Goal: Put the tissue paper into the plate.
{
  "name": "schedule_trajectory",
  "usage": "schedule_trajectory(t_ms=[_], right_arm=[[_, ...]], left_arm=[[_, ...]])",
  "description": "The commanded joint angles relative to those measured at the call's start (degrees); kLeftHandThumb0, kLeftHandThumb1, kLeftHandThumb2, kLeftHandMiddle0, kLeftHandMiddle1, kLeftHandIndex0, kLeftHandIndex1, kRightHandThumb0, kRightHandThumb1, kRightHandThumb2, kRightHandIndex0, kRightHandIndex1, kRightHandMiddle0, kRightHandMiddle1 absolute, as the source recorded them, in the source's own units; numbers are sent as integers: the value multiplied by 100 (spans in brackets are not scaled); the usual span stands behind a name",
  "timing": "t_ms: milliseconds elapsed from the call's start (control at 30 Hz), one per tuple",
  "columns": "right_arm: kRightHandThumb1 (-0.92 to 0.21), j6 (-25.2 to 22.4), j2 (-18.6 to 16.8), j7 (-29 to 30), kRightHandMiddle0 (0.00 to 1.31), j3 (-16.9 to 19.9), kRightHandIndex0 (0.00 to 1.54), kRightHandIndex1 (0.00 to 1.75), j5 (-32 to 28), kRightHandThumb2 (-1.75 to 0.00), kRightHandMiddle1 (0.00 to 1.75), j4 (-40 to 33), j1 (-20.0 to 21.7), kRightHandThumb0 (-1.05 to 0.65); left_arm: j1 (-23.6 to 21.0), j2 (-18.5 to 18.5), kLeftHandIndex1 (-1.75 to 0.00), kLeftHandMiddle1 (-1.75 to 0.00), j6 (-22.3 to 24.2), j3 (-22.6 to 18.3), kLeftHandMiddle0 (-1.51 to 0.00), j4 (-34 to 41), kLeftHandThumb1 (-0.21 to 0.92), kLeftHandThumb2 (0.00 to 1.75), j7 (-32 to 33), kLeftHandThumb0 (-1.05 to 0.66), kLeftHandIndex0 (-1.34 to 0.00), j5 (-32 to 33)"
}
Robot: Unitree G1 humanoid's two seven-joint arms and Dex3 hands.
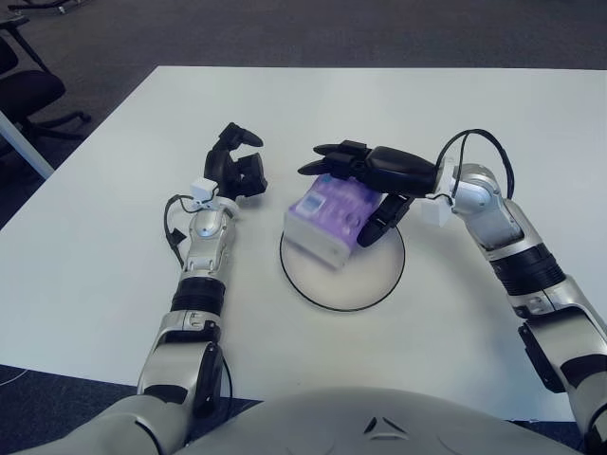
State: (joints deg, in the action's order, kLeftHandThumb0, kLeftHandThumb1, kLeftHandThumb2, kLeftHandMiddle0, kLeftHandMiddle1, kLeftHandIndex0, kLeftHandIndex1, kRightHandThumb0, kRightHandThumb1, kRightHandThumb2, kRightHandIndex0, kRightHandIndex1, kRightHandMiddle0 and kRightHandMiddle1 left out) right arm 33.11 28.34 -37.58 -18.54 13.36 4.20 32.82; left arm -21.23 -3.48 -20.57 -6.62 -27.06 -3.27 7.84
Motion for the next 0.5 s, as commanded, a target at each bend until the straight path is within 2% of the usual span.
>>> schedule_trajectory(t_ms=[0, 467], right_arm=[[-90, 35, 143, -151, 0, 122, 0, 0, -164, -17, 3, 11, 258, -105], [-89, -162, 408, -502, 0, 381, 0, 0, -509, -14, 0, -98, 396, -105]], left_arm=[[1053, 395, -175, -175, 96, 68, -130, -467, 36, 126, 21, -46, -58, 1], [1035, 386, -175, -175, 72, 59, -131, -502, 36, 126, -12, -46, -58, 18]])
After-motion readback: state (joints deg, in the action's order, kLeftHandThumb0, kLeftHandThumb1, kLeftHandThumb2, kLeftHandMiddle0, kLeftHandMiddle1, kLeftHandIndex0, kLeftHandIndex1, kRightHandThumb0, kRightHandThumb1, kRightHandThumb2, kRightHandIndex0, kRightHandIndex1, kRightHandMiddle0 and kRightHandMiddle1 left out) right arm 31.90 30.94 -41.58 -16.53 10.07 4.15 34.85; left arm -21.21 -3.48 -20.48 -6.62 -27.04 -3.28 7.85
